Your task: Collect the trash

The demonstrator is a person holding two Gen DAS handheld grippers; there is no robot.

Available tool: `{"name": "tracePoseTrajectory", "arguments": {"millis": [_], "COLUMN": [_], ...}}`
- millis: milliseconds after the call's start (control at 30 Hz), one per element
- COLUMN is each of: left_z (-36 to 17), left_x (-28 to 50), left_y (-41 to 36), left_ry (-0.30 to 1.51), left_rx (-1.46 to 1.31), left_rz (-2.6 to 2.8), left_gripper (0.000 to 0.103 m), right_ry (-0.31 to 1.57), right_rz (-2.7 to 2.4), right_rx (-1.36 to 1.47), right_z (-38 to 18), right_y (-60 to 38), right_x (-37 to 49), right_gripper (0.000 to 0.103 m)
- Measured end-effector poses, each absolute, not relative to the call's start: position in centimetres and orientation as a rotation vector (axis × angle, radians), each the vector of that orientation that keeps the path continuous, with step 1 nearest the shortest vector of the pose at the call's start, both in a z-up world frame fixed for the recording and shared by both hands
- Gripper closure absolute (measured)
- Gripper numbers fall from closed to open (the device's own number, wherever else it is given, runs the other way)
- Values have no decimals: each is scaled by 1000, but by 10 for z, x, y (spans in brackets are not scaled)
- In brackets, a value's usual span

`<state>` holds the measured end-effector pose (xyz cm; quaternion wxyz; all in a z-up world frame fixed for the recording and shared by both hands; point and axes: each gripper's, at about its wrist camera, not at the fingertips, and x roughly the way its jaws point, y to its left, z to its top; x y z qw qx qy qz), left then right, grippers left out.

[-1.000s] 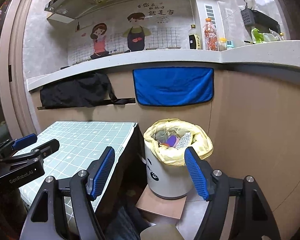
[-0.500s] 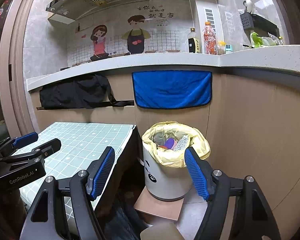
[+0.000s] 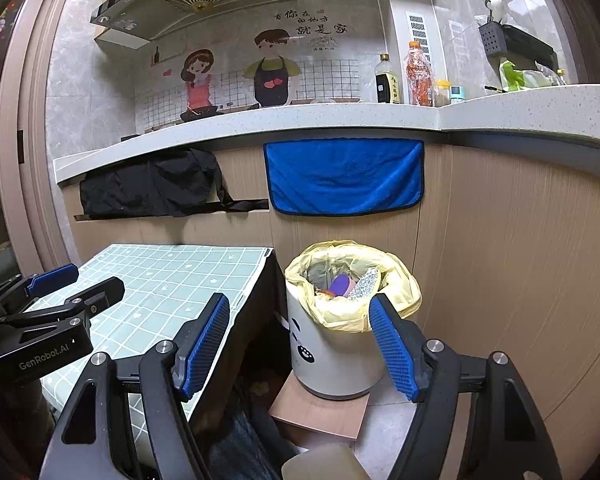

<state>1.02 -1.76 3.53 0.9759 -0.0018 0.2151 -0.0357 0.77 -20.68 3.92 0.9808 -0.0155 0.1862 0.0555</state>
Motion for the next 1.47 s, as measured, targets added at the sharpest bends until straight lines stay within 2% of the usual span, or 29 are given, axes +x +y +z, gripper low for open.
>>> {"name": "tracePoseTrajectory", "arguments": {"millis": [1467], "left_z": [28], "left_x": [22], "left_y": [-2], "left_ry": [457], "left_rx": [-6], "left_rz": [-84], "left_gripper": [29], "right_ry": [426], "right_rz": [135], "right_rx": [-13], "right_z": [25], "right_y": [-212], "right_x": [24], "right_gripper": [32]}}
